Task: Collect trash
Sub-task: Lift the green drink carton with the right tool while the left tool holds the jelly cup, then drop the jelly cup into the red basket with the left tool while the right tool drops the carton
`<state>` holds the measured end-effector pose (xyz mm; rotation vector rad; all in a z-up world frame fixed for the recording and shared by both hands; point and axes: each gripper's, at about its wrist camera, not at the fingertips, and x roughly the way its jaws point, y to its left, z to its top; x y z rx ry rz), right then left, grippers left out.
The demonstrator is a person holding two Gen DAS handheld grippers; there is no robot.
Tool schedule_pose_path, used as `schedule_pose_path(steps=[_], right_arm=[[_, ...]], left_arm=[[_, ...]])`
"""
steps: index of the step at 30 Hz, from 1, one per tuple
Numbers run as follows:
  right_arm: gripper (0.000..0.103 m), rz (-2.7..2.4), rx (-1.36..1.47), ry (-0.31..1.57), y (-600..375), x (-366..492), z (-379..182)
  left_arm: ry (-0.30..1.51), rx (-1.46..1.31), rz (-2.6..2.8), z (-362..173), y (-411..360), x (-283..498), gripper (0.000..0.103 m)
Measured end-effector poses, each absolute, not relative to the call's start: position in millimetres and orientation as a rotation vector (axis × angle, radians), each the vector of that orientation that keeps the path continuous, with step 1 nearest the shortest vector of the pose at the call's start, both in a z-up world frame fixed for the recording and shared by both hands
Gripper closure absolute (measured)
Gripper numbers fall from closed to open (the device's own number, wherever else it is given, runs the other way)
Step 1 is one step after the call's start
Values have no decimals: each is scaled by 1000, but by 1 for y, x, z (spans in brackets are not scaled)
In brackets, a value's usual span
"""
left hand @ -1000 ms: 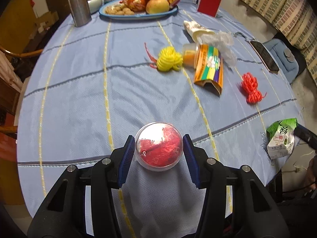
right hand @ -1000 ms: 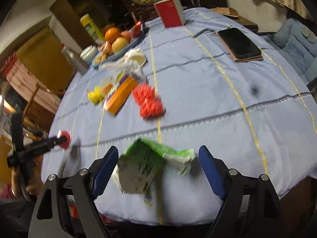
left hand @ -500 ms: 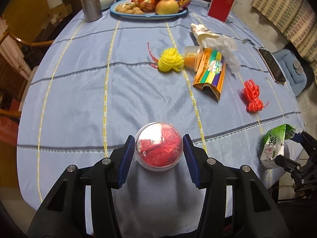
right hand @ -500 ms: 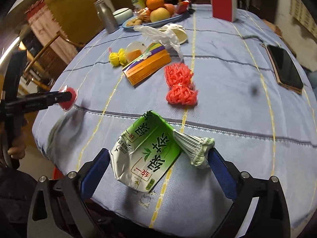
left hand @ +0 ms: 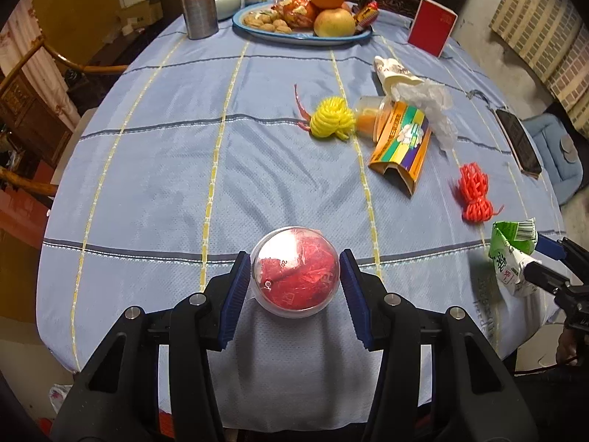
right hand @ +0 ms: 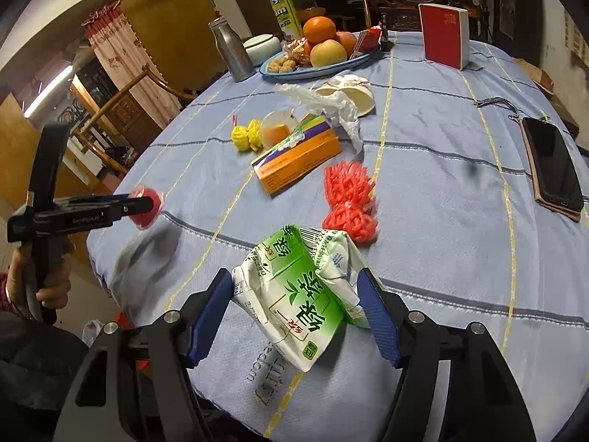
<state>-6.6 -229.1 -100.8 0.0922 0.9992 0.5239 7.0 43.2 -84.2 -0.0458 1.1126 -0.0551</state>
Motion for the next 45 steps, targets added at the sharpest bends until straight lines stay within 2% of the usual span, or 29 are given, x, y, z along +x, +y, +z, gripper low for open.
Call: schedule_pose_path(steps=[4, 8, 14, 17, 21, 22, 24, 25, 26, 27, 29, 30, 31, 32, 33, 37, 42, 45], right_arm=[[35, 529, 105, 964, -240, -3, -88], [34, 501, 74, 1006, -249, 2, -100], [23, 508, 129, 1029, -264, 7, -116], [24, 519, 156, 1022, -267, 13, -120], [45, 557, 187, 1007, -267, 17, -117], [46, 558, 185, 1000, -267, 18, -115], [70, 562, 194, 976, -272, 19, -108], [94, 583, 221, 981, -275, 22, -104], [101, 585, 234, 994, -276, 25, -104], [101, 578, 240, 1004, -279, 29, -104], [98, 557, 205, 1023, -281, 33, -109], [93, 543, 189, 1028, -283, 32, -112], [81, 533, 181, 1038, -285, 31, -114], [43, 515, 182, 1045, -289, 29, -116], [22, 493, 190, 1027, -293, 26, -115], [18, 529, 170, 979, -298, 16, -110], [7, 553, 128, 985, -286, 18, -115], [7, 520, 102, 999, -279, 25, -123]], left_arm=[[1096, -53, -48, -80, 37, 8, 53], [1091, -65, -45, -80, 30, 10, 53], [1086, -57, -24, -78, 23, 5, 53], [1085, -62, 0, -77, 25, 0, 53], [1083, -75, 41, -75, 32, -8, 53], [1083, -79, 51, -74, 33, -10, 53], [1082, -90, 78, -73, 37, -15, 53], [1082, -96, 86, -72, 38, -17, 53], [1083, -106, 99, -72, 41, -19, 53], [1083, -120, 112, -72, 43, -22, 53], [1084, -140, 129, -73, 47, -26, 53], [1086, -151, 137, -74, 49, -28, 53], [1087, -159, 143, -75, 50, -29, 53], [1089, -167, 150, -76, 51, -30, 53], [1091, -173, 154, -77, 51, -31, 53], [1087, -186, 152, -77, 51, -29, 53], [1064, -156, 139, -69, 48, -27, 53], [1068, -149, 142, -69, 51, -29, 53]])
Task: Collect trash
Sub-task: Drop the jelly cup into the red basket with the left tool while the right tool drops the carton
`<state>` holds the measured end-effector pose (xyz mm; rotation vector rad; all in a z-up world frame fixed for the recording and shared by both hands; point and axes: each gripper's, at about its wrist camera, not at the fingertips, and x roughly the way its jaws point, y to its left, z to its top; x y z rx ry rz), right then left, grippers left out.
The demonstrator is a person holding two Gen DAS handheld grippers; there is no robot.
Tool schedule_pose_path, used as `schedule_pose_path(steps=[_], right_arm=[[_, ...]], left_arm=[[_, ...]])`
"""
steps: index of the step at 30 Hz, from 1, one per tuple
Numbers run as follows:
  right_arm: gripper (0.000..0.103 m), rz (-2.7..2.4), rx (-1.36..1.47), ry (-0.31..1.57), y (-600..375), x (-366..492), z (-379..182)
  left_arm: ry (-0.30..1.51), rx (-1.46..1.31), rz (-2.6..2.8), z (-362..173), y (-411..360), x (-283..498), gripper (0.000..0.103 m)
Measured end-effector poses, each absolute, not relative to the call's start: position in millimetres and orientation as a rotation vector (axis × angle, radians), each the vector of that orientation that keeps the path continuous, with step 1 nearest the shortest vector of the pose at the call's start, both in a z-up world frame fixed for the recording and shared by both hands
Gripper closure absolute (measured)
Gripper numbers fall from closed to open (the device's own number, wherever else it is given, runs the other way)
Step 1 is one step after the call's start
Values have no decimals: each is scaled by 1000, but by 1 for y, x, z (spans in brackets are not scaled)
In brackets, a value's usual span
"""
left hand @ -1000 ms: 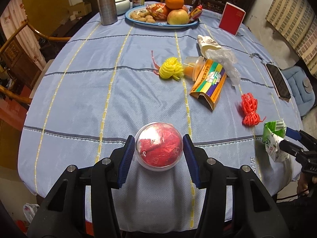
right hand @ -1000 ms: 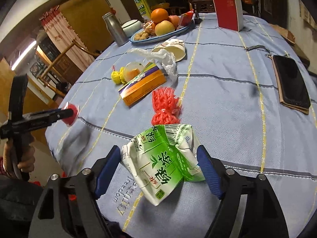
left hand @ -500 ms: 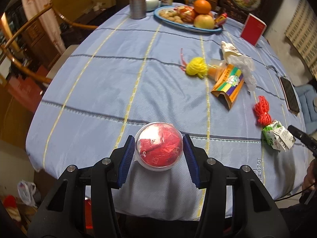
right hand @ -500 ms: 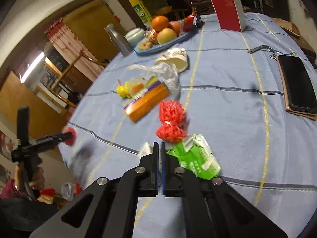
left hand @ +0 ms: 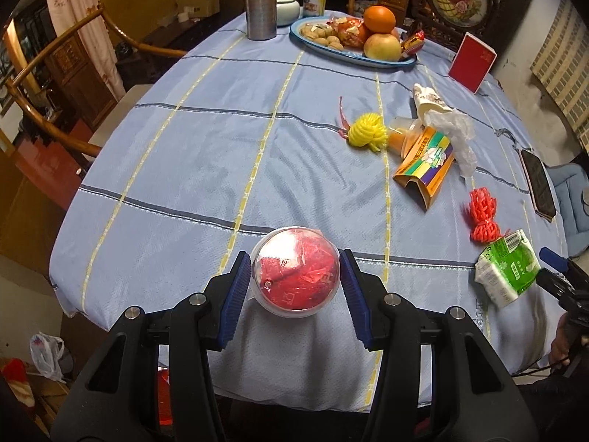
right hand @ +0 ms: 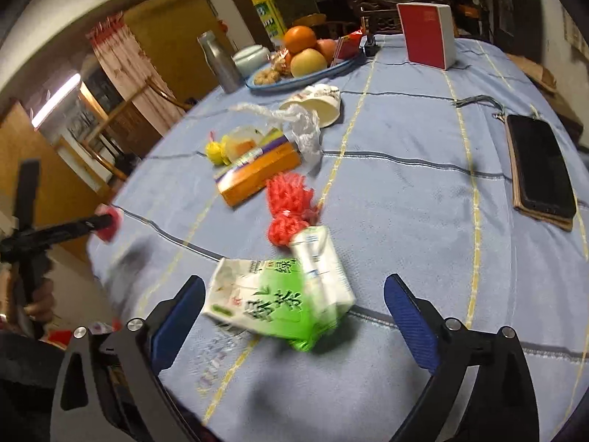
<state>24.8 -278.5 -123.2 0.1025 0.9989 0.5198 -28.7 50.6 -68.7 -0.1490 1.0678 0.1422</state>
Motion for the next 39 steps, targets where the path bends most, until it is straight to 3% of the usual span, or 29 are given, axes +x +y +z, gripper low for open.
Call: schedule_pose_path(steps=[7, 8, 9, 11, 19, 34, 39], right_arm=[[10, 498, 145, 1068, -271, 36, -144], [26, 499, 119, 1082, -265, 36, -147], [68, 503, 98, 1099, -260, 37, -150], [78, 510, 135, 1125, -259, 39, -154], [80, 670, 228, 956, -239, 47, -86], [80, 1114, 4, 1040, -10, 31, -69], [80, 1198, -113, 1034, 48, 10, -56]], left_arm=[[1086, -150, 171, -71, 63, -37, 53], [1086, -155, 177, -71, 65, -37, 53], [1086, -158, 179, -71, 67, -38, 53], [1082, -165, 181, -71, 70, -39, 53], [1049, -231, 239, -68, 100, -53, 53], [1063, -518, 644, -103, 248, -213, 53], [1108, -684, 691, -135, 286, -253, 29]])
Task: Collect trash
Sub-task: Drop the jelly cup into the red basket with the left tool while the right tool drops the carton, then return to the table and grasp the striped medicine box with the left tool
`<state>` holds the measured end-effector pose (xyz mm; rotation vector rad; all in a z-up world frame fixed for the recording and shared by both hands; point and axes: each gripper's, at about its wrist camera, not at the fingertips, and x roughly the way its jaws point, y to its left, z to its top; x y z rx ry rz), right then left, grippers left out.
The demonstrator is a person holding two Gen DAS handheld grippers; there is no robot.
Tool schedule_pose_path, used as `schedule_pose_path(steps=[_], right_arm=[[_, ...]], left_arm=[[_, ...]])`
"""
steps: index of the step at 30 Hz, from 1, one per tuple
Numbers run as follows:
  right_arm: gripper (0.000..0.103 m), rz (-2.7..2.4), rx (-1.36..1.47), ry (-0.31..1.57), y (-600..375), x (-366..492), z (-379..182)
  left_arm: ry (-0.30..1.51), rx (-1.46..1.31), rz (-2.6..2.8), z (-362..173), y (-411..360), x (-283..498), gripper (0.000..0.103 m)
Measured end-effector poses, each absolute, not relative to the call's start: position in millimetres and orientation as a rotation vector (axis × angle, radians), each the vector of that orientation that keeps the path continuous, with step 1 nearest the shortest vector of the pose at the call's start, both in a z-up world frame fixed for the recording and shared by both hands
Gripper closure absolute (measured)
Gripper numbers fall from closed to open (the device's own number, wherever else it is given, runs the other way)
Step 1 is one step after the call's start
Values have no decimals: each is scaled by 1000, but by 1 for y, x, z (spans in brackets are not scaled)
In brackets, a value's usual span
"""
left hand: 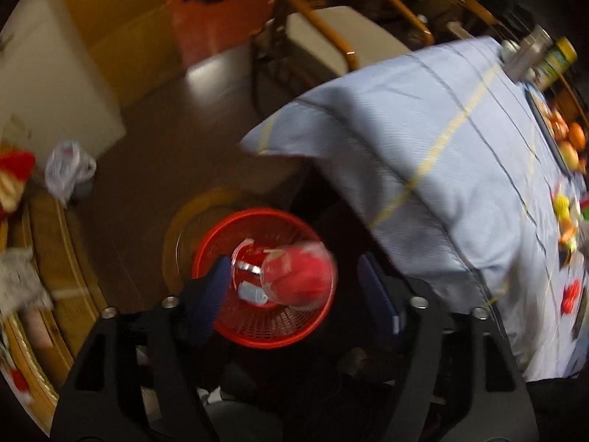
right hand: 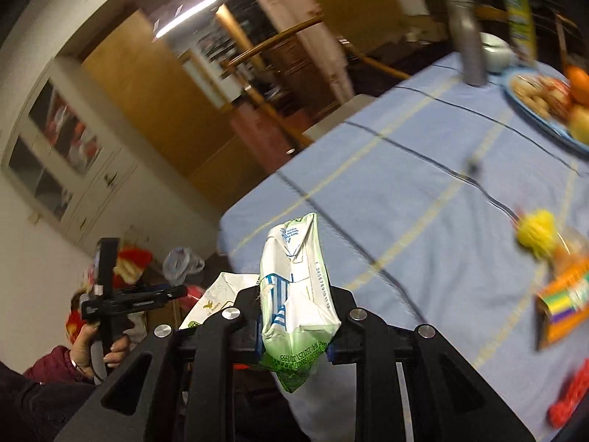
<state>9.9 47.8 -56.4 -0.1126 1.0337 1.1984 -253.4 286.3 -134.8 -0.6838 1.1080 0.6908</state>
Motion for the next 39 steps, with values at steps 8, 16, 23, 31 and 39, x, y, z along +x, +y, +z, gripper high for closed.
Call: schedule_pose_path(steps=[8, 16, 23, 31, 39], right_arm=[[80, 1338, -284, 1067, 126, -32, -60], [79, 1592, -494, 1094, 216, -110, -82], [48, 1634, -579, 1144, 260, -150, -101], [46, 1558, -550, 1085, 254, -137, -84], [43, 1272, -383, 1026, 167, -69, -59]], left_arm=[[1070, -722, 789, -128, 320, -289, 24], [1074, -737, 972, -125, 325, -364, 24], [1082, -769, 1103, -127, 322, -420, 23], [1063, -735, 1048, -121, 331, -401, 23], [1058, -550, 766, -101, 330, -282, 23]])
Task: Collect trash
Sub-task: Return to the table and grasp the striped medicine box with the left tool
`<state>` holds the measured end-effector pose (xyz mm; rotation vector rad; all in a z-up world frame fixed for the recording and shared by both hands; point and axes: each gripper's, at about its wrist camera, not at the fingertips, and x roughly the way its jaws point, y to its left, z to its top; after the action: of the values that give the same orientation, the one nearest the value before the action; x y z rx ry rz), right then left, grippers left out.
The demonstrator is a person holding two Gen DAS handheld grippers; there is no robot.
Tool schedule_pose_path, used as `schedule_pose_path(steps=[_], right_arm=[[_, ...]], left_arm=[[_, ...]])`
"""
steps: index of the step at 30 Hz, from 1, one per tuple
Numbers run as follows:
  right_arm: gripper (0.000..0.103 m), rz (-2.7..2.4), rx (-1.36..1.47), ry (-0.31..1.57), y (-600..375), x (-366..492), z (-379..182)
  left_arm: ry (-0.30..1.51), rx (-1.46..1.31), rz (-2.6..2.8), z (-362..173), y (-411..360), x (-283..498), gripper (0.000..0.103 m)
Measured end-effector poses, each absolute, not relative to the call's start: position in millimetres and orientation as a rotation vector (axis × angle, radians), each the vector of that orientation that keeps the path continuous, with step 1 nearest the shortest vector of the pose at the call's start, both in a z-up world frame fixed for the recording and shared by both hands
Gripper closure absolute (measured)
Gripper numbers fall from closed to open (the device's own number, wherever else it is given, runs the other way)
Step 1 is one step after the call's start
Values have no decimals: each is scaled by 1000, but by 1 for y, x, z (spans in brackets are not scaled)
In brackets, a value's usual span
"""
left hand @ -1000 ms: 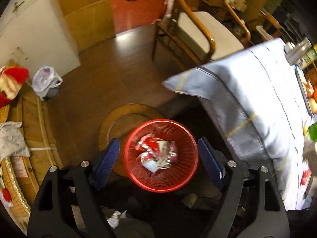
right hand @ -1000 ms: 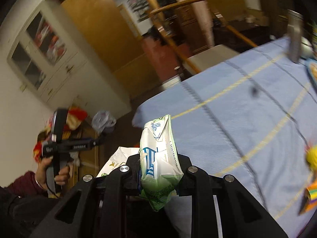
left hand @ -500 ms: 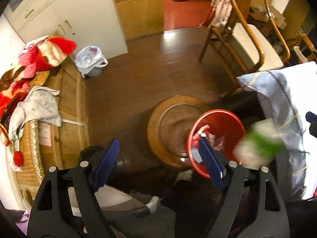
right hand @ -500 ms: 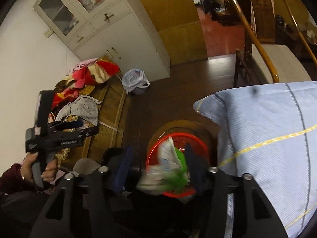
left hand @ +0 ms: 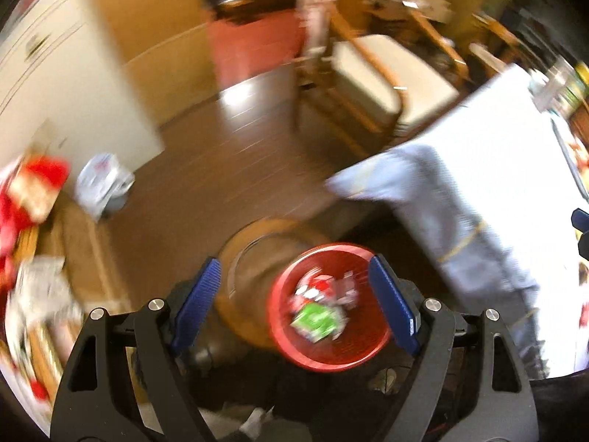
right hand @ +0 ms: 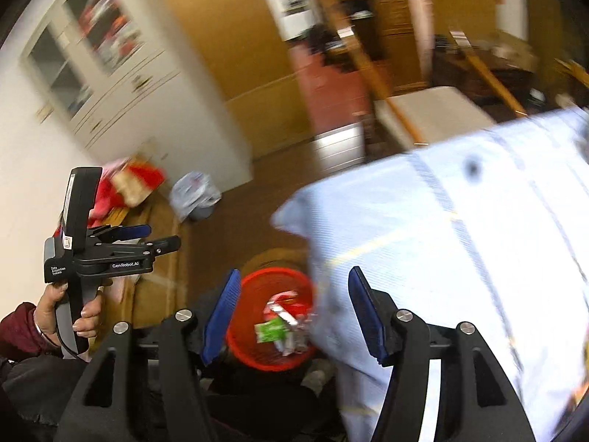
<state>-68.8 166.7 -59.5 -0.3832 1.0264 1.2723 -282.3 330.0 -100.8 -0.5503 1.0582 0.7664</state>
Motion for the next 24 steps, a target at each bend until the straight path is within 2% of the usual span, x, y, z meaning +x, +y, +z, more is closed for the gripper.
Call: schedule_pose_path(steps=[4, 10, 17, 24], right_arm=[[42, 1078, -258, 1001, 94, -35, -48], [40, 698, -11, 985, -46, -11, -42], [35, 265, 254, 911, -204, -53, -44], [34, -45, 401, 868, -291, -110, -54]], left_arm=[[1065, -428, 573, -91, 308, -205, 23], [1073, -240, 229, -81, 237, -82, 23], [1083, -17, -172, -83, 102, 22, 21], [1101, 108, -382, -105, -8, 85, 20]])
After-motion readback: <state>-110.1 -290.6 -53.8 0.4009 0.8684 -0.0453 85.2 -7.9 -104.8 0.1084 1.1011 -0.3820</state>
